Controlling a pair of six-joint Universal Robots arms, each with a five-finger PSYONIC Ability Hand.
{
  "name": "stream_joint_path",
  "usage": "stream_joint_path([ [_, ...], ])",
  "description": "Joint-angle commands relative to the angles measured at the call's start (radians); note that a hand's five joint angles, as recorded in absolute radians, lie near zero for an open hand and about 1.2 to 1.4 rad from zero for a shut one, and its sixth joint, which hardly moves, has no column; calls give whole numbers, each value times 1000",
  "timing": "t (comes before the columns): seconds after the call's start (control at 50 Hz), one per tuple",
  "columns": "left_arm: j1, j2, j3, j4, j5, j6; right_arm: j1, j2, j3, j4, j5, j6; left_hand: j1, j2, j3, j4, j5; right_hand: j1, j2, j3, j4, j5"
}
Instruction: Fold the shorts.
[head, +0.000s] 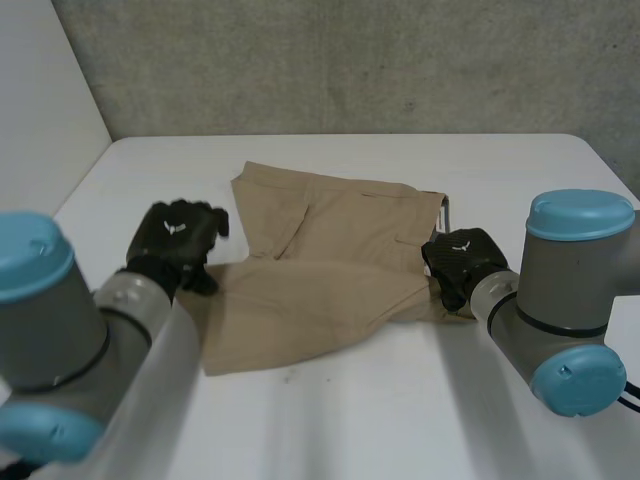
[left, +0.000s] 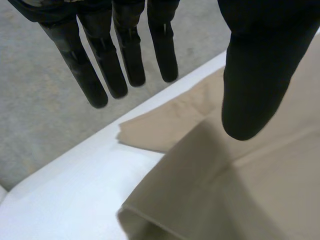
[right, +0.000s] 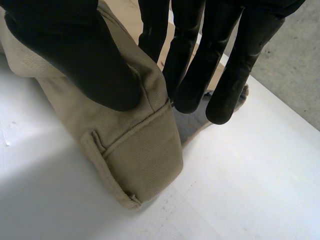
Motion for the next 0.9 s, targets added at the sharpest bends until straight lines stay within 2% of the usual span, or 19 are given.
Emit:
stream_joint_path([
  [0.02, -65, 58, -168, -4, 3, 3, 0, 3, 0, -6, 0, -2, 146, 164, 165, 160, 161, 418, 211, 199, 204, 219],
  [0.22, -92, -99, -175, 0, -7, 109, 0, 12, 0, -8, 0, -2, 148, 167, 168, 163, 164, 418, 211, 199, 204, 219],
  [0.44, -66, -160, -135, 60, -19, 116, 0, 18, 2, -8, 0, -4, 134, 152, 153, 148, 150, 418, 211, 199, 204, 219],
  [0.68, -42, -214, -93, 62, -19, 118, 2, 27, 5, -9, 0, -14, 216, 235, 235, 230, 232, 418, 211, 199, 204, 219],
  [0.78, -41, -223, -81, 62, -17, 118, 3, 27, 5, -9, 0, -14, 412, 431, 432, 427, 428, 418, 211, 199, 204, 219],
  [0.8, -41, -223, -80, 62, -17, 118, 3, 27, 5, -9, 0, -14, 480, 498, 499, 494, 495, 418, 211, 199, 204, 219],
  [0.84, -39, -222, -75, 63, -17, 118, 3, 27, 5, -9, 1, -14, 755, 774, 775, 769, 771, 418, 211, 199, 204, 219],
  [0.9, -36, -217, -73, 60, -19, 118, 3, 26, 5, -9, 1, -16, 791, 810, 811, 805, 807, 418, 211, 199, 204, 219],
])
